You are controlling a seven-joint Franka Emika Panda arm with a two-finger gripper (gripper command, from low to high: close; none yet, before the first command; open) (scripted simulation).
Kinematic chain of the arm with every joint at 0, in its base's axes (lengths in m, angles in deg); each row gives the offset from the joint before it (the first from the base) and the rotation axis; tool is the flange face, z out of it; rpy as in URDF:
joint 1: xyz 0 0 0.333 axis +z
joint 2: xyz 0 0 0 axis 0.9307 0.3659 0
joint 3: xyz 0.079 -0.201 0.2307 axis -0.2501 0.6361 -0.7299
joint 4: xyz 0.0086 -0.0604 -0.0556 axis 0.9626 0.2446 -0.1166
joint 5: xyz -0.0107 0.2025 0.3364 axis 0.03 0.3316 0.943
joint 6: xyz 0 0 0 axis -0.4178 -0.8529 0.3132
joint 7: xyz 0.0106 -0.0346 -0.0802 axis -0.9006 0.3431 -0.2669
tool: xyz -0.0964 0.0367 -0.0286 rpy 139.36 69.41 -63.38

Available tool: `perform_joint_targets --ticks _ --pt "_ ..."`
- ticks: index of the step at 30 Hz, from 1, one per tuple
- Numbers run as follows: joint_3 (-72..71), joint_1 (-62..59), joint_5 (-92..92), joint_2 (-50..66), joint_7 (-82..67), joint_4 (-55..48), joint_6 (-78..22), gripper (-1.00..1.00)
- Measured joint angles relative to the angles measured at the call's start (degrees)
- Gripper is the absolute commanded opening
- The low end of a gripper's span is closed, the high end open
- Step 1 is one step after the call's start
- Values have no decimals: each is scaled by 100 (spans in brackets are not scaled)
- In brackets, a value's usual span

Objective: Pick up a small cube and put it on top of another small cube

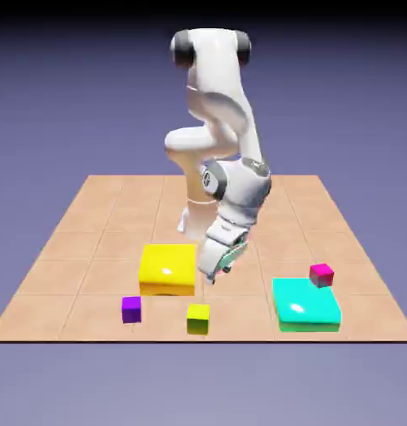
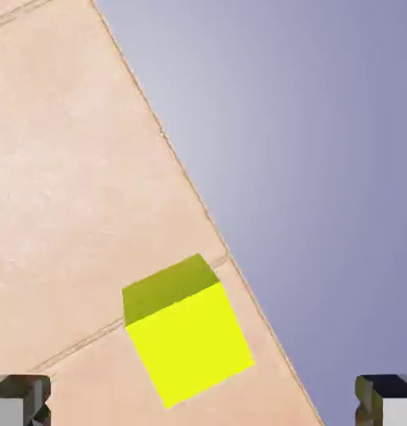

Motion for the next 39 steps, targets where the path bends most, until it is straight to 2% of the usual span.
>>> perform_joint_targets --ticks 6,10,11,13,17,25,31,32,34,39 --pt "246 407 -677 997 -715 -592 -726 0" --pt "429 230 -997 1826 -416 -675 67 0" --pt "432 228 -1001 1836 -413 -676 77 -100" --pt "431 228 -996 1836 -417 -676 75 -100" --pt "248 405 -668 1007 -720 -593 -721 -100" --pt "1799 -312 -2034 -226 -1978 598 309 -100" --pt "1922 -582 -2368 811 -1572 360 1200 -100" --pt "1936 -611 -2404 922 -1528 334 1296 100" --pt "1936 -611 -2405 923 -1527 334 1300 100" --pt "1813 -341 -2076 -114 -1931 572 410 100"
